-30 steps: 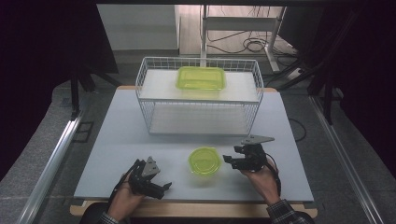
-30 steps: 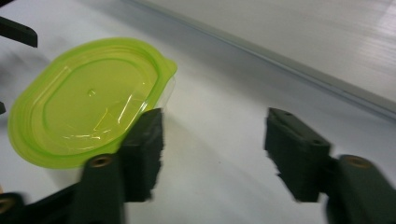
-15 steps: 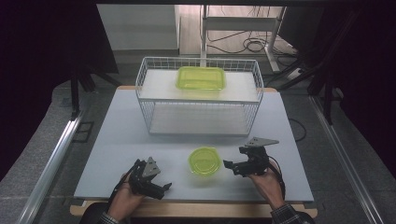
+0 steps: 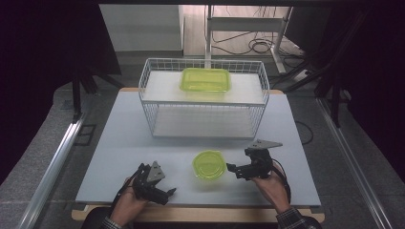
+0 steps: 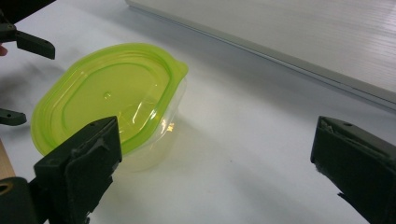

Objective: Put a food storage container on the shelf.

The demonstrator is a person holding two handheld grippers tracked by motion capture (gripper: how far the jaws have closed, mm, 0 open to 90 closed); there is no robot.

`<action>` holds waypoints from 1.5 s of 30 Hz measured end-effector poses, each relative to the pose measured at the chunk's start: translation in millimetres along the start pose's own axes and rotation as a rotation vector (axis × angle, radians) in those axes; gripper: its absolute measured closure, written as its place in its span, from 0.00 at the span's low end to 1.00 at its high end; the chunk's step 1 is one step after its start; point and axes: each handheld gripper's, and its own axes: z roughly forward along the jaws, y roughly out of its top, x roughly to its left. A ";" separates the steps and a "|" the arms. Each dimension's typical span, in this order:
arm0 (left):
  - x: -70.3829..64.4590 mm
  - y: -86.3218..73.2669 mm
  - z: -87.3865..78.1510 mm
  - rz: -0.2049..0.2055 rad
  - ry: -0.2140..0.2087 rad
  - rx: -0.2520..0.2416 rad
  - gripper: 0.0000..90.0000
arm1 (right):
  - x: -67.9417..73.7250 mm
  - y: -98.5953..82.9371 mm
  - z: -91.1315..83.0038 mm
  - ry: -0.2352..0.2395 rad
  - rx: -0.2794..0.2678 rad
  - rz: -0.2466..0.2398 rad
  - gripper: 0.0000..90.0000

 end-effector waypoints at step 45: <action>-3.5 -0.1 3.8 0.035 -0.002 0.026 0.04 | -17.4 20.7 40.4 0.286 0.142 0.338 0.78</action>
